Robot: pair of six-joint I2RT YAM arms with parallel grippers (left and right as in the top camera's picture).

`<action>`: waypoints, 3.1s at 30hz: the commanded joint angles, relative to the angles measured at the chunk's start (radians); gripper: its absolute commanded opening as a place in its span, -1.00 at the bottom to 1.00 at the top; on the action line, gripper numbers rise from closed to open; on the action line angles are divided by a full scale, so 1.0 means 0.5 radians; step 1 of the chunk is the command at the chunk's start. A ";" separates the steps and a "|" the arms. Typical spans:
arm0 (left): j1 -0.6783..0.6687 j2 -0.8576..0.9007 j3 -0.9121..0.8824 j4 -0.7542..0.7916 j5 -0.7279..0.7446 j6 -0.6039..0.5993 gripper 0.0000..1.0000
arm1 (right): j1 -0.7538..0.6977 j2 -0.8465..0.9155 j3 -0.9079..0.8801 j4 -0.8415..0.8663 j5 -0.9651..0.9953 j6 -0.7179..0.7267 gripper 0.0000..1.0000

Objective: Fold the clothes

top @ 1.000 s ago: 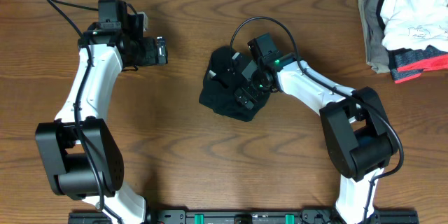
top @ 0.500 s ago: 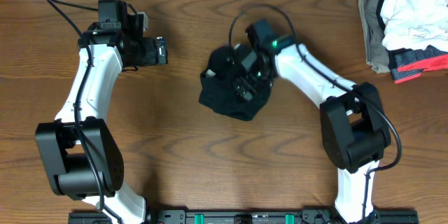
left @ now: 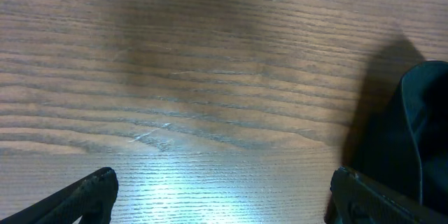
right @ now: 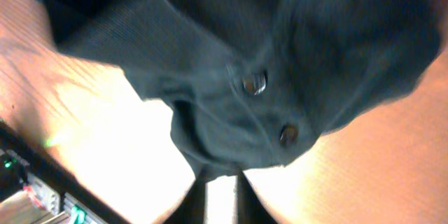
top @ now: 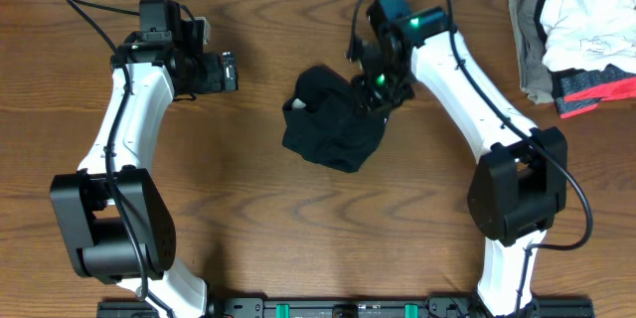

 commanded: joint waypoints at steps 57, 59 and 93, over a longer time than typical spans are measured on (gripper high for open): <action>0.005 -0.015 -0.028 0.087 -0.011 0.041 0.96 | -0.719 0.000 -1.199 2.502 1.410 -0.597 -0.97; 0.005 -0.015 -0.028 0.096 -0.011 0.041 0.96 | -0.745 -0.002 -1.199 2.695 1.374 -0.597 -0.97; 0.163 -0.015 -0.028 0.163 -0.011 -0.095 0.96 | -0.120 -0.430 -0.953 1.735 1.260 -1.097 0.94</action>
